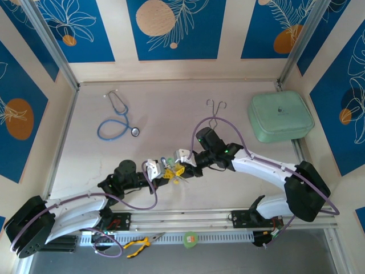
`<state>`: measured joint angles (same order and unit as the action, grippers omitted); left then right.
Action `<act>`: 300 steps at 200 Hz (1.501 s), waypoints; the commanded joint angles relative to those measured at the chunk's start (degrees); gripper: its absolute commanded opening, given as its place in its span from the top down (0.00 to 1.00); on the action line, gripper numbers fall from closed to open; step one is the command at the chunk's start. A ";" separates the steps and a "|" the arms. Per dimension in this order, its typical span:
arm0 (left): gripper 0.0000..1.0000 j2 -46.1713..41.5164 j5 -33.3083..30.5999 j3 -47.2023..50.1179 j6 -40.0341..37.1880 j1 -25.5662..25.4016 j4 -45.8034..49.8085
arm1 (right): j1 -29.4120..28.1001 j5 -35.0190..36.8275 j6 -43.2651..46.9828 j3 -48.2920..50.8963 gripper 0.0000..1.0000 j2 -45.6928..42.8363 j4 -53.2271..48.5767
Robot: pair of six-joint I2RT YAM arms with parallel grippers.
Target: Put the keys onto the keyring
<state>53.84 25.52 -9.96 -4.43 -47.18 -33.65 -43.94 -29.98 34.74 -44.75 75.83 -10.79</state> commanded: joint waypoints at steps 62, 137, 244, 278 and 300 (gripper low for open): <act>1.00 0.87 2.87 -0.42 -0.56 -0.55 -1.20 | -1.53 4.97 5.93 3.06 0.75 -1.10 1.68; 1.00 0.68 3.05 -0.42 -0.67 -0.49 -1.54 | -2.79 1.04 4.77 2.66 0.78 0.87 3.53; 0.65 -7.04 -4.24 -4.08 -3.45 -0.55 15.79 | -3.72 9.75 7.01 -6.82 1.00 3.02 -16.16; 0.70 -6.89 -4.34 -4.85 -2.62 -0.55 16.91 | -5.52 14.28 8.53 -11.00 1.00 5.66 -20.95; 0.75 -5.81 -3.82 -5.16 -2.39 -0.56 15.59 | -6.41 14.78 8.77 -12.87 1.00 6.72 -21.90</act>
<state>47.29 21.78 -13.15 -6.42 -47.18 -19.00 -49.45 -17.34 42.00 -55.16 81.28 -27.22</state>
